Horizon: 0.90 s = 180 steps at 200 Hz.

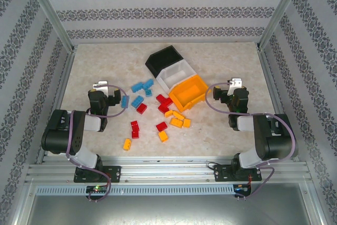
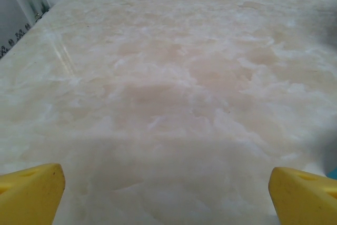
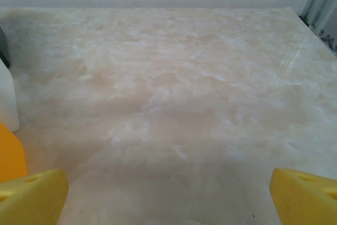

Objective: Sort the legos into containers by color

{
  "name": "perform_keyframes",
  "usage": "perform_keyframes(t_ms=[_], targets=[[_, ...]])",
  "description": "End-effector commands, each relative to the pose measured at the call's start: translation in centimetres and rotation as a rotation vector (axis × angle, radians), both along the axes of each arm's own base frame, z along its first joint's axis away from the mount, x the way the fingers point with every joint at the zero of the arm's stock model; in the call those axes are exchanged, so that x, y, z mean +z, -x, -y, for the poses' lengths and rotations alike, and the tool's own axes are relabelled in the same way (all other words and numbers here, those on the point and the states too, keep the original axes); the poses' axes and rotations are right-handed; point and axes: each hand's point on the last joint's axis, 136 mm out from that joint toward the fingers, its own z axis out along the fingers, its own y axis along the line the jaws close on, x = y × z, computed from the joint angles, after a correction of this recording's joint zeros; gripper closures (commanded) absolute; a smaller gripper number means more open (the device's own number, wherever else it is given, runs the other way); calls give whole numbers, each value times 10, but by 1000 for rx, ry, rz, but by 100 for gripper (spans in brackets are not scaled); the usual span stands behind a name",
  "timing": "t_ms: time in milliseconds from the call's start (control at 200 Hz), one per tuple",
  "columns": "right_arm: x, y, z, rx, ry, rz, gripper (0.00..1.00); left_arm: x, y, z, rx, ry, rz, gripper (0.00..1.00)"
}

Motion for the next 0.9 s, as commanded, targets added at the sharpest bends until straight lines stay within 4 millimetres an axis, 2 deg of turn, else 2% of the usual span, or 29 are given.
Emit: perform_keyframes(t_ms=[0, 60, 115, 155, 240, 275, 355, 465, 625, 714, 784, 894], targets=[[31, -1, 16, -101, -1, 26, 2, 25, -4, -9, 66, 3, 4, 0], [46, 5, 27, -186, -9, 11, 2, 41, -4, -13, 91, 0, -23, 0], [58, 14, 38, -290, -122, -21, 2, 70, -4, -18, 126, -3, 23, 0], [66, 20, 40, -328, -230, -53, 2, 92, -1, -21, 151, 16, 52, 0], [78, 23, 18, -232, -337, -116, 2, 132, 7, -15, 138, 84, 36, 0], [82, 25, 8, -191, -374, -129, 2, 147, 10, -7, 99, 119, 20, 0], [87, 33, -14, -103, -439, -191, 2, 163, 17, 23, -42, 222, -48, 0], [81, 55, -41, -20, -472, -320, 2, 156, 41, 65, -236, 320, -185, 0], [55, 98, -94, 118, -394, -540, 2, 130, 86, 92, -332, 413, -351, 0], [33, 127, -114, 155, -311, -643, 2, 119, 108, 107, -386, 470, -407, 0], [16, 146, -122, 153, -257, -705, 3, 112, 121, 121, -444, 493, -438, 0], [-4, 168, -139, 181, -217, -752, 8, 99, 132, 130, -492, 468, -454, 0]])
